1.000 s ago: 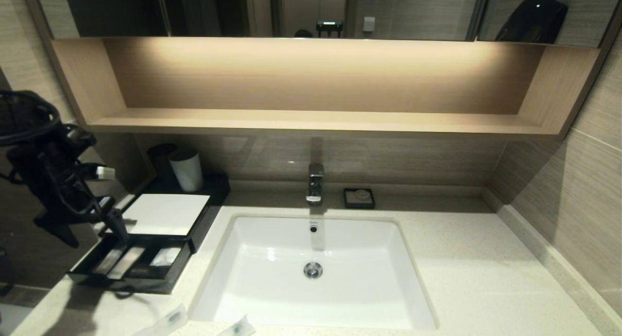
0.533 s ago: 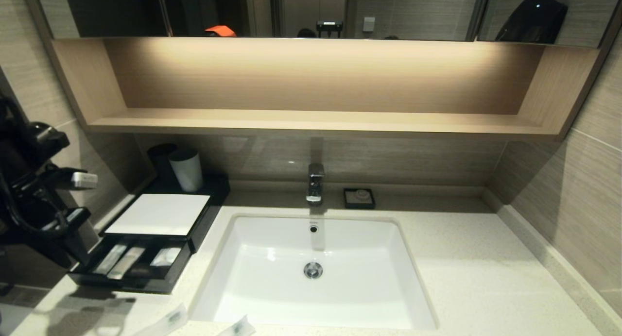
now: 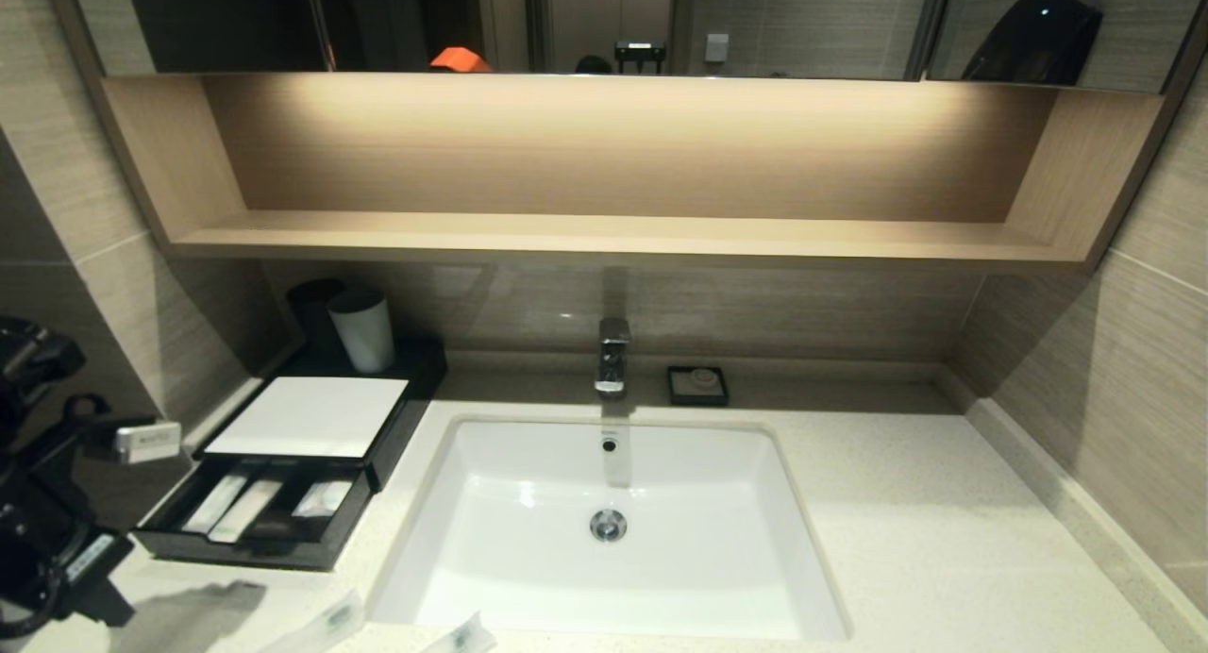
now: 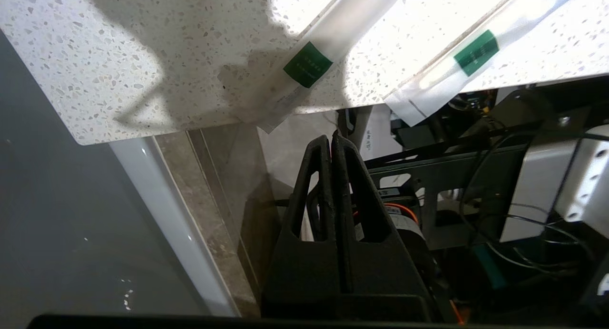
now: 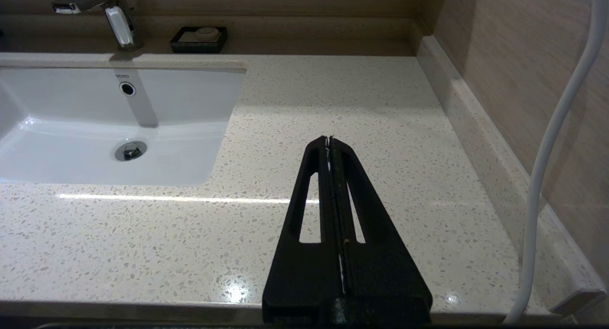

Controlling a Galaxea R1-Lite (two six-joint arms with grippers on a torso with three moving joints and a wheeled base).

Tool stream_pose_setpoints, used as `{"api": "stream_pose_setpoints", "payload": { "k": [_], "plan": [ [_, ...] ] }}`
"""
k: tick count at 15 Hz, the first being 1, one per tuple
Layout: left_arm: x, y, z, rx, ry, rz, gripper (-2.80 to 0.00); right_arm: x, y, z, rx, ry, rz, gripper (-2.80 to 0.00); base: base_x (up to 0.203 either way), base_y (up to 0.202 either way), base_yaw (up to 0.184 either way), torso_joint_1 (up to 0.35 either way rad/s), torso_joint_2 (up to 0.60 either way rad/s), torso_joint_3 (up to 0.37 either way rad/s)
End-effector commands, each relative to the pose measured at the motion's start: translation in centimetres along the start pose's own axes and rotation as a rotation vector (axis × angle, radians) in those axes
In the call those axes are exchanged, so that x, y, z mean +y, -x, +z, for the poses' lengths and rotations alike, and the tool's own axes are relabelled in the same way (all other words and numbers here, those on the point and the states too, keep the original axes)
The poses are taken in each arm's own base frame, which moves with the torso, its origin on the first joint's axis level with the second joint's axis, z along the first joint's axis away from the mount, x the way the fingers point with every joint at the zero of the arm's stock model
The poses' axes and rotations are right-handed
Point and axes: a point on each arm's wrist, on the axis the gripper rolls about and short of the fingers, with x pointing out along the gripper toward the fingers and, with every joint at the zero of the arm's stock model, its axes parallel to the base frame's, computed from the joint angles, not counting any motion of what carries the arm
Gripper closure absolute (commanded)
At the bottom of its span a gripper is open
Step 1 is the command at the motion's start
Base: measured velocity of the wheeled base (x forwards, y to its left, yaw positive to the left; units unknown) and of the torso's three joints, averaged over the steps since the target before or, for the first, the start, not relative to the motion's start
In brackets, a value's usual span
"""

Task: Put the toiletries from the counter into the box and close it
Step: Place the bathroom toiletry into the drawer

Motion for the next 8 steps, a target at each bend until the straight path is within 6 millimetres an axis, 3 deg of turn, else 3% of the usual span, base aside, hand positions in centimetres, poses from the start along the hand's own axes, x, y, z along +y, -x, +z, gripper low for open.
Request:
{"api": "stream_pose_setpoints", "payload": {
  "k": [1, 5, 8],
  "plan": [
    [-0.7, -0.5, -1.5, 0.004, -0.042, 0.015, 0.0, 0.0, 0.0, 0.0, 0.0, 0.0, 0.0, 0.0, 0.0, 0.0, 0.0, 0.0, 0.0, 0.0],
    [-0.4, -2.6, -2.5, 0.007, -0.186, 0.053, 0.0, 0.0, 0.0, 0.0, 0.0, 0.0, 0.0, 0.0, 0.0, 0.0, 0.0, 0.0, 0.0, 0.0],
    [1.5, -3.6, -3.4, -0.021, -0.305, 0.096, 0.0, 0.0, 0.0, 0.0, 0.0, 0.0, 0.001, 0.0, 0.0, 0.0, 0.0, 0.0, 0.0, 0.0]
  ]
}}
